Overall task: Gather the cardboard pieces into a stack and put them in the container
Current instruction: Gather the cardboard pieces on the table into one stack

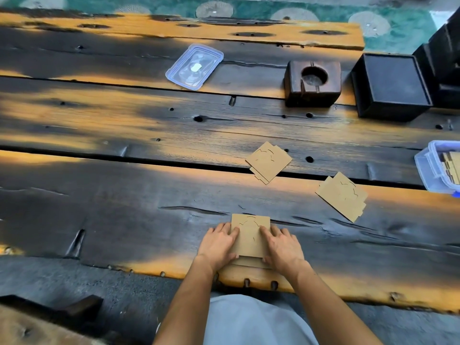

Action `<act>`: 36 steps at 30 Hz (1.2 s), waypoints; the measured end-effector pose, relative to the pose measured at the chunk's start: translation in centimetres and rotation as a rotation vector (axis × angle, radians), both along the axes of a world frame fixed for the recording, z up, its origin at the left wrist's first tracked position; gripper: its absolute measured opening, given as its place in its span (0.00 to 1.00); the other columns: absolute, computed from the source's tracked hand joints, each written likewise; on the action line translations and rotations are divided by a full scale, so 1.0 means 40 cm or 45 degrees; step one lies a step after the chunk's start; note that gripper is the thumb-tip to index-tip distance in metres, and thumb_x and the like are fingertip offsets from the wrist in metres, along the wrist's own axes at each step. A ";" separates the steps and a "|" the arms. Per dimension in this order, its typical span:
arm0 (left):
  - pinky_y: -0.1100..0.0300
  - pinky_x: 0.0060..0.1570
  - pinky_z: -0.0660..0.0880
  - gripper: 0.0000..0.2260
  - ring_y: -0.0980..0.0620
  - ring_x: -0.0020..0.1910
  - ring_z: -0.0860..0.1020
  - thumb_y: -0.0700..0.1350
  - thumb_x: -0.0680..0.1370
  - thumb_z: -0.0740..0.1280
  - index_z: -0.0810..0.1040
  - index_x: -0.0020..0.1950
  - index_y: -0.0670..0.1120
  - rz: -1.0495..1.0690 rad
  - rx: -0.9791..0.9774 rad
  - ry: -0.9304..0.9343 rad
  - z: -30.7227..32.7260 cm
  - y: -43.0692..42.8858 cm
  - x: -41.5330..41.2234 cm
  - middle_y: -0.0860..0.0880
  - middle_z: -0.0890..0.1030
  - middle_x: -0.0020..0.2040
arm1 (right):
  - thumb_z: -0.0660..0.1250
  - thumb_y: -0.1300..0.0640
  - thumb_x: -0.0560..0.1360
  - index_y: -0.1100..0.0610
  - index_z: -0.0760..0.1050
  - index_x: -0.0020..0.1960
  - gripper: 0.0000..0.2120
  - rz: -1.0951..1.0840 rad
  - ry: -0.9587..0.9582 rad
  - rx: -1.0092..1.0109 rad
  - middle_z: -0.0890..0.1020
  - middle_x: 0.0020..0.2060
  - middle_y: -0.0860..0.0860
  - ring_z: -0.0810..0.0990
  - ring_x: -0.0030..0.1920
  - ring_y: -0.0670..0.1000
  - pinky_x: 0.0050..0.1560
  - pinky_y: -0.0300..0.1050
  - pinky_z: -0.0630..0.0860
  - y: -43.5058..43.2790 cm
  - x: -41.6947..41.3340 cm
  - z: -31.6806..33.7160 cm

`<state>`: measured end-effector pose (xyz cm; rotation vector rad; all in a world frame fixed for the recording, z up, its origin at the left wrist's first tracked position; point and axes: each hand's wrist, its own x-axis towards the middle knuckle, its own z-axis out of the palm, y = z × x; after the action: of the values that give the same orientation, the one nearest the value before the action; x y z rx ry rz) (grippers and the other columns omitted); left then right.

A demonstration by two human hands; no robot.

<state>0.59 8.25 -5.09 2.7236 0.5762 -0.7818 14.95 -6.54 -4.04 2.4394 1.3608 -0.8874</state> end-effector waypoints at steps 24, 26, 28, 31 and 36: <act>0.46 0.67 0.66 0.39 0.38 0.70 0.66 0.41 0.75 0.72 0.54 0.80 0.50 0.105 -0.009 0.119 -0.027 -0.082 -0.001 0.39 0.62 0.75 | 0.63 0.68 0.75 0.56 0.55 0.76 0.33 -0.129 0.115 -0.014 0.64 0.67 0.58 0.68 0.65 0.59 0.58 0.50 0.76 -0.027 -0.055 -0.051; 0.47 0.67 0.66 0.39 0.38 0.70 0.66 0.42 0.75 0.70 0.53 0.81 0.49 0.086 -0.003 0.127 -0.021 -0.082 0.003 0.38 0.62 0.75 | 0.64 0.67 0.76 0.55 0.54 0.77 0.33 -0.127 0.128 -0.024 0.65 0.66 0.58 0.68 0.65 0.59 0.57 0.51 0.77 -0.020 -0.050 -0.053; 0.47 0.67 0.66 0.39 0.38 0.70 0.66 0.43 0.75 0.69 0.53 0.81 0.48 0.081 -0.011 0.135 -0.015 -0.083 0.006 0.38 0.62 0.75 | 0.66 0.65 0.75 0.55 0.54 0.77 0.35 -0.126 0.133 -0.040 0.65 0.66 0.59 0.68 0.65 0.59 0.57 0.51 0.78 -0.018 -0.049 -0.056; 0.47 0.66 0.67 0.39 0.38 0.69 0.66 0.45 0.75 0.70 0.53 0.81 0.49 0.097 -0.013 0.141 -0.011 -0.085 0.007 0.38 0.62 0.75 | 0.69 0.64 0.74 0.54 0.55 0.75 0.36 -0.119 0.125 -0.047 0.65 0.66 0.58 0.68 0.65 0.58 0.57 0.50 0.78 -0.018 -0.049 -0.057; 0.46 0.65 0.68 0.38 0.40 0.69 0.67 0.46 0.75 0.71 0.54 0.81 0.51 0.136 -0.030 0.135 -0.011 -0.074 0.020 0.40 0.63 0.73 | 0.74 0.57 0.70 0.52 0.58 0.71 0.36 -0.105 0.092 -0.049 0.64 0.66 0.56 0.68 0.65 0.58 0.58 0.50 0.78 -0.016 -0.036 -0.052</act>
<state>1.39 5.29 -5.53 2.6177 0.7235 -0.9044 13.51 -7.18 -6.10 2.4722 1.2623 -1.0212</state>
